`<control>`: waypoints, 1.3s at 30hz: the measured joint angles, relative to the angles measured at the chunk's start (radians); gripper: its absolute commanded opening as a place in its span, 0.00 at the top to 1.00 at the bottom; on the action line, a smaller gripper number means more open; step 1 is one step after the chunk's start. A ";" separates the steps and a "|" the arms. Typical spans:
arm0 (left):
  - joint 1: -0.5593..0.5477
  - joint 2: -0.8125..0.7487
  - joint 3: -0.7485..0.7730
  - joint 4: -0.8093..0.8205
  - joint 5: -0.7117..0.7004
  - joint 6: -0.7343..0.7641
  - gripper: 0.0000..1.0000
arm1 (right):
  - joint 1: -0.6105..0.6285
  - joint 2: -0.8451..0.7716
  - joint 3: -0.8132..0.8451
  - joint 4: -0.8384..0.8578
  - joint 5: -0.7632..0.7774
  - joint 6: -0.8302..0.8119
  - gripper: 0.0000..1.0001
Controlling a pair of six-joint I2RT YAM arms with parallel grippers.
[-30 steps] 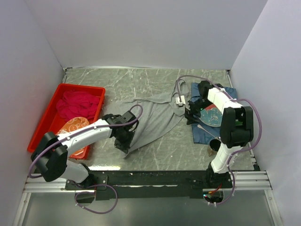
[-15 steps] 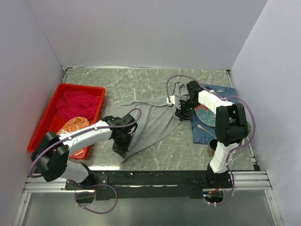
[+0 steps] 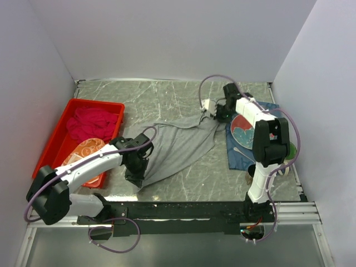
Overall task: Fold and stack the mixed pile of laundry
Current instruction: Flatten out the tank top at the center of the board.
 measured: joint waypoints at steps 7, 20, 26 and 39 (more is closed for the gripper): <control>0.032 -0.064 -0.019 -0.046 0.011 0.002 0.99 | -0.063 0.011 0.099 0.031 0.116 -0.018 0.96; 0.035 -0.071 -0.023 -0.075 0.157 0.061 0.77 | -0.070 -0.090 -0.024 -0.130 -0.011 -0.115 0.42; 0.036 -0.062 0.058 -0.101 0.181 0.099 0.43 | -0.031 -0.129 0.034 -0.235 -0.208 -0.169 0.42; 0.290 -0.073 0.215 -0.034 -0.007 0.143 0.21 | 0.198 0.147 0.204 -0.175 -0.190 -0.128 0.44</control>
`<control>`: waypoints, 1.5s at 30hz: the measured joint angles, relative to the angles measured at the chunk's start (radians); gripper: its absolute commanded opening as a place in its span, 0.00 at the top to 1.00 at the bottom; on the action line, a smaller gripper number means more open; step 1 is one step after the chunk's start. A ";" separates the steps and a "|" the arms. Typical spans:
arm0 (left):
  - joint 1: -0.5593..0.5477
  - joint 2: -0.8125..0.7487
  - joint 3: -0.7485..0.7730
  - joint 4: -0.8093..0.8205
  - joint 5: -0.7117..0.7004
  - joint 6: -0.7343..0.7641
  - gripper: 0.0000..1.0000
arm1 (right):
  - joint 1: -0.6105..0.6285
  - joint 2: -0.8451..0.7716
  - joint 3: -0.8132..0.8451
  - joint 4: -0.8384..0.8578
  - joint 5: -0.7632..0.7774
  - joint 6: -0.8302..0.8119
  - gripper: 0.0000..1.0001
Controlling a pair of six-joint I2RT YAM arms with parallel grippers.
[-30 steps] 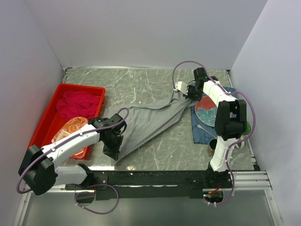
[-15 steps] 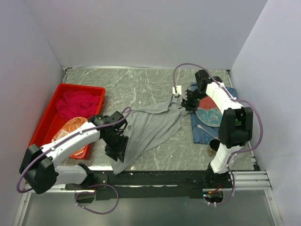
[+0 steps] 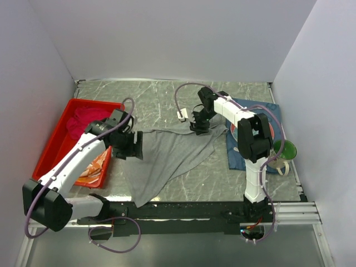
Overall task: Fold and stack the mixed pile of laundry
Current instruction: Flatten out the tank top at the center of the board.
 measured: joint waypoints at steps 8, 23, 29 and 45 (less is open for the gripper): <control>0.105 0.016 0.088 0.070 -0.092 0.058 0.16 | 0.011 0.006 0.000 0.026 0.056 0.002 0.62; 0.276 0.104 0.101 0.211 -0.080 0.238 0.09 | -0.013 0.066 0.093 0.048 0.080 0.074 1.00; 0.293 0.262 0.194 0.272 0.008 0.312 0.20 | -0.121 0.066 0.185 0.107 0.101 0.101 1.00; 0.287 0.808 0.588 0.304 0.106 0.434 0.47 | -0.187 0.069 0.194 0.151 0.119 0.142 1.00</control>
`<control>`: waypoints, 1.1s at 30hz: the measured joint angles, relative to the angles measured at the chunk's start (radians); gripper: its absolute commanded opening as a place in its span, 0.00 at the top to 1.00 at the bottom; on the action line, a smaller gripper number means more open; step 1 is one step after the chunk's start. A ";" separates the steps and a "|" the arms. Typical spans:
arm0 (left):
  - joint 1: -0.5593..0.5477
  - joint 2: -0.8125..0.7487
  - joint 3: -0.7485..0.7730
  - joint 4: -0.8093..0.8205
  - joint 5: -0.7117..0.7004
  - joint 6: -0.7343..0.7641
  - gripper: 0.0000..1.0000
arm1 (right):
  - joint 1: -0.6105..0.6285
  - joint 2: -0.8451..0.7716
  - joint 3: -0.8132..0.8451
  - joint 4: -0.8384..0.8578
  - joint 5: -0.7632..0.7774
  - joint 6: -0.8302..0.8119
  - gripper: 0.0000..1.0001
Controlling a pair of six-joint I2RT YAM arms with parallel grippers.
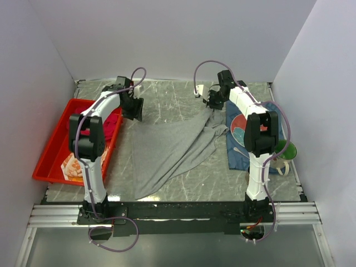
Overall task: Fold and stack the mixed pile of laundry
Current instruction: Flatten out the tank top at the center of the board, then fold the tank top at the center of the board.
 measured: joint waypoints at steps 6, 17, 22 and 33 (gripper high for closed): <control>-0.009 0.074 0.023 -0.034 -0.064 0.030 0.48 | 0.000 0.000 0.000 0.002 -0.011 0.007 1.00; -0.020 0.133 0.026 -0.046 -0.112 0.043 0.58 | 0.000 0.000 0.000 0.001 -0.023 0.018 1.00; -0.028 0.134 0.018 -0.031 -0.171 0.045 0.88 | 0.000 0.000 0.000 0.001 -0.038 0.029 1.00; -0.044 0.027 -0.113 0.000 -0.240 -0.028 0.99 | 0.010 0.001 0.008 0.004 -0.043 0.075 1.00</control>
